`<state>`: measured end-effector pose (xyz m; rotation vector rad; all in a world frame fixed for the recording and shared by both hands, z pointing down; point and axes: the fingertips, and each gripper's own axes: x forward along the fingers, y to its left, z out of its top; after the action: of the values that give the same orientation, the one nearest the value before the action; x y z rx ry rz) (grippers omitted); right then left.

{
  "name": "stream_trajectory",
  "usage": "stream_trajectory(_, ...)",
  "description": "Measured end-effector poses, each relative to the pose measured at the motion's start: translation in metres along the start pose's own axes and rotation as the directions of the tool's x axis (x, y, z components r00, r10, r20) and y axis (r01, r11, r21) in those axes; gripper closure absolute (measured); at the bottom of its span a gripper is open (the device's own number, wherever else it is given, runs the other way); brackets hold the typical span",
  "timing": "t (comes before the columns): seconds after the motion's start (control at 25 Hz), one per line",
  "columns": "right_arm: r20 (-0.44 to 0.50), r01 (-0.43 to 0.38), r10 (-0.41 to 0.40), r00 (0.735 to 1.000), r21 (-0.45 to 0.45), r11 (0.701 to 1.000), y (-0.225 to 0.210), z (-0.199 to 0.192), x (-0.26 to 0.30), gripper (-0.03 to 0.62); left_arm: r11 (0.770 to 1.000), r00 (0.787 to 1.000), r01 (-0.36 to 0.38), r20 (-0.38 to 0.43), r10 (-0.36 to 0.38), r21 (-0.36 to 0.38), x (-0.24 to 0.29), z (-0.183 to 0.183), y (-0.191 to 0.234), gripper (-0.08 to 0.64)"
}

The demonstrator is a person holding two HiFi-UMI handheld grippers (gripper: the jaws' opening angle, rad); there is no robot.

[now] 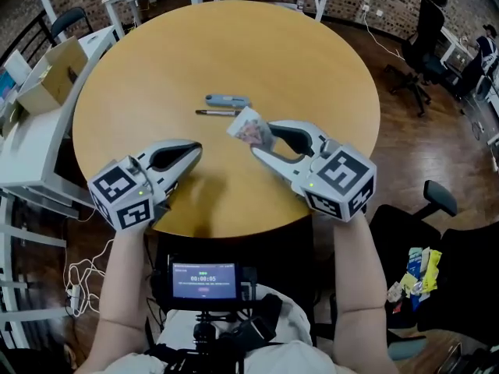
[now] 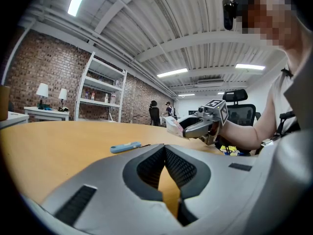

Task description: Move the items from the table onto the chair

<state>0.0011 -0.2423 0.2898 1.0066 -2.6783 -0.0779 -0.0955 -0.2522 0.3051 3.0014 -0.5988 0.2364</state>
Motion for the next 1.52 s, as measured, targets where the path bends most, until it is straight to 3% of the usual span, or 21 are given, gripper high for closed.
stream_trajectory(0.4, 0.018, 0.093, -0.094, 0.995, 0.047, 0.995, -0.003, -0.009, -0.049, 0.414, 0.975, 0.975, 0.22, -0.012, -0.22, 0.037, 0.068, 0.012, -0.088, 0.552)
stream_trajectory(1.04, 0.056, 0.274, -0.283, 0.957, 0.131, 0.953, -0.013, -0.033, -0.169, 0.414, 0.938, 0.939, 0.343, -0.029, -0.342, 0.06, 0.125, 0.029, -0.16, 0.552)
stream_trajectory(1.4, 0.075, 0.384, -0.406, 0.911, 0.21, 0.899, -0.009, -0.058, -0.246, 0.414, 0.896, 0.898, 0.44, -0.051, -0.437, 0.064, 0.163, 0.036, -0.216, 0.549)
stream_trajectory(1.52, 0.073, 0.427, -0.454, 0.888, 0.235, 0.873, -0.004, -0.072, -0.277, 0.414, 0.851, 0.854, 0.52, -0.056, -0.517, 0.081, 0.183, 0.039, -0.25, 0.549)
